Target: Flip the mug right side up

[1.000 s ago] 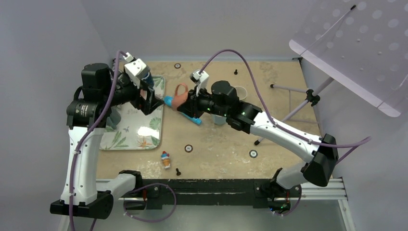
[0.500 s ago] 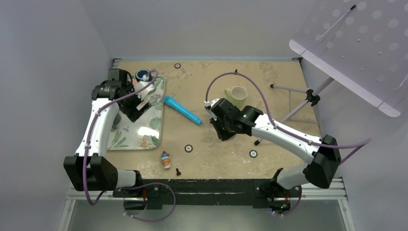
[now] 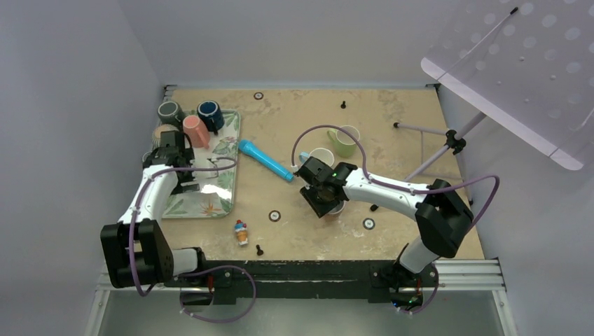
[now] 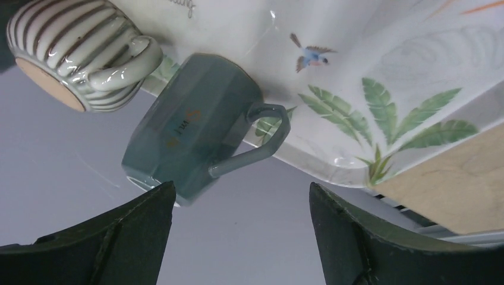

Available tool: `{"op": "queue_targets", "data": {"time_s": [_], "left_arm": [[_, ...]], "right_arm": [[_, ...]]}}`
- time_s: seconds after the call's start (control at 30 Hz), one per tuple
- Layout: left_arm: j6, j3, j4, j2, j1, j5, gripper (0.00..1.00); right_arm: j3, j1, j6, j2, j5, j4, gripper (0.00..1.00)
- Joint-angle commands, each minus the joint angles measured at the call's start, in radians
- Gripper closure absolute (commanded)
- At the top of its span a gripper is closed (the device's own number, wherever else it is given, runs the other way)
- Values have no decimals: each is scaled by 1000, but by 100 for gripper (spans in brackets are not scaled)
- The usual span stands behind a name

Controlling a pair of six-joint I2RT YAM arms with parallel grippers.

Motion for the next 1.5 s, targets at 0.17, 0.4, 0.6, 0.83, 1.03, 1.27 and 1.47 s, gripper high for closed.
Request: {"op": "queue_targets", "data": {"time_s": [0.17,0.4,0.6,0.83,1.03,1.27,1.47], "left_arm": [[552,-148,164,-58,108,-12,13],[683,-168,312,7,207,23,13],[748,-256,484,30,214,123,20],[822,-339,670,50,205,170,29],[743,-319,354,-110,134,264,27],[494,-60,179,-12,125,252,13],[470,32,240,154,128,103,11]], "right_arm": [[26,0,-21,-51,25,27,38],[56,1,-30,-63,13,17,32],[81,0,-38,-58,19,-3,32],[98,0,-40,-69,-21,2,32],[122,0,-61,-38,-19,-11,32],[160,0,-79,-13,-16,-34,31],[177,0,-75,-8,-15,-56,31]]}}
